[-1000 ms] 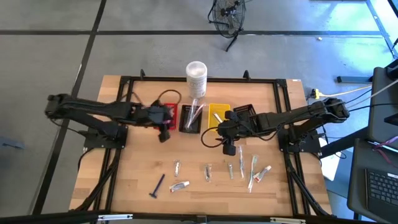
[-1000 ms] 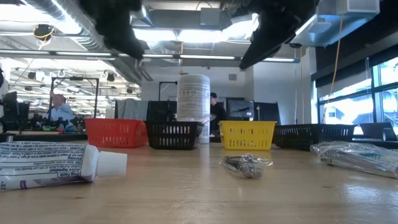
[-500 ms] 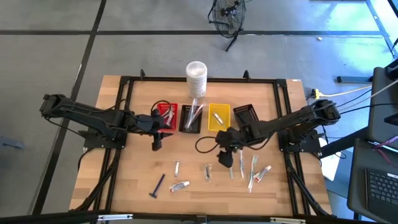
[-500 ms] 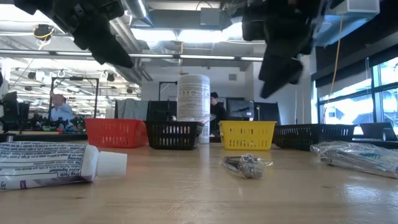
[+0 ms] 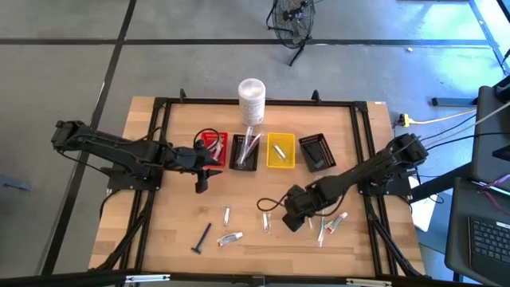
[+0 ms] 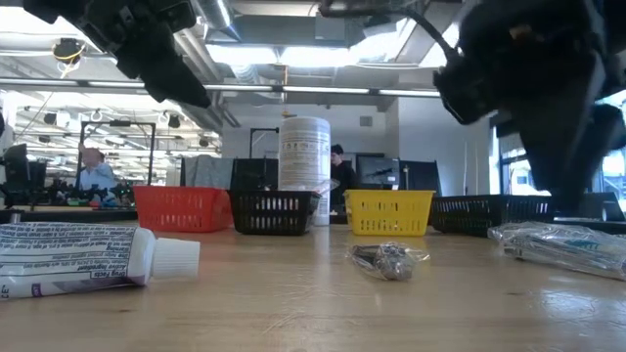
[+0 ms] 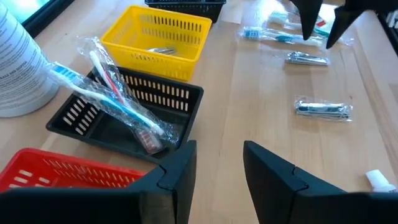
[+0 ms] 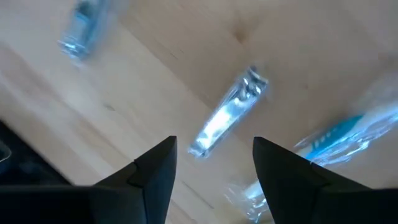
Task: Pick & Place Travel size toiletries
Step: Put the nail cutter into the yellow basket
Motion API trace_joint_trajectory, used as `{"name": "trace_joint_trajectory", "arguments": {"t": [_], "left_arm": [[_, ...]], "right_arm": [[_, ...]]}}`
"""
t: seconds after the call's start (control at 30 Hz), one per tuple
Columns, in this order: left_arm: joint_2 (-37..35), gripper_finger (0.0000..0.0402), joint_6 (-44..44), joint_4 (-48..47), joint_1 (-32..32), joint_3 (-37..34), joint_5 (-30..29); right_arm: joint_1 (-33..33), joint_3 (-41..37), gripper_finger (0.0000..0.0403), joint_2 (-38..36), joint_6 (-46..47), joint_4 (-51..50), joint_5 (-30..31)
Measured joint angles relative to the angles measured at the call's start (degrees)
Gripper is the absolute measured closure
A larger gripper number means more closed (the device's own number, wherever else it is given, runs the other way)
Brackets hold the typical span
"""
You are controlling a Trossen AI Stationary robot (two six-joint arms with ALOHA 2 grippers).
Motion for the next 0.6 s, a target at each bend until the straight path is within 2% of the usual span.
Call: {"name": "trace_joint_trajectory", "arguments": {"t": [0.37, 0.6], "left_arm": [[0.0, 0.0274, 1.7, 3.5, 0.2, 0.0, -0.1], [0.0, 0.0274, 3.6, 6.1, 0.2, 0.0, -0.1]], "right_arm": [[0.4, 0.0, 0.0197, 6.3, 1.2, 1.3, 0.5], [0.3, 0.0, 0.0204, 6.5, 1.2, 1.2, 2.2]]}}
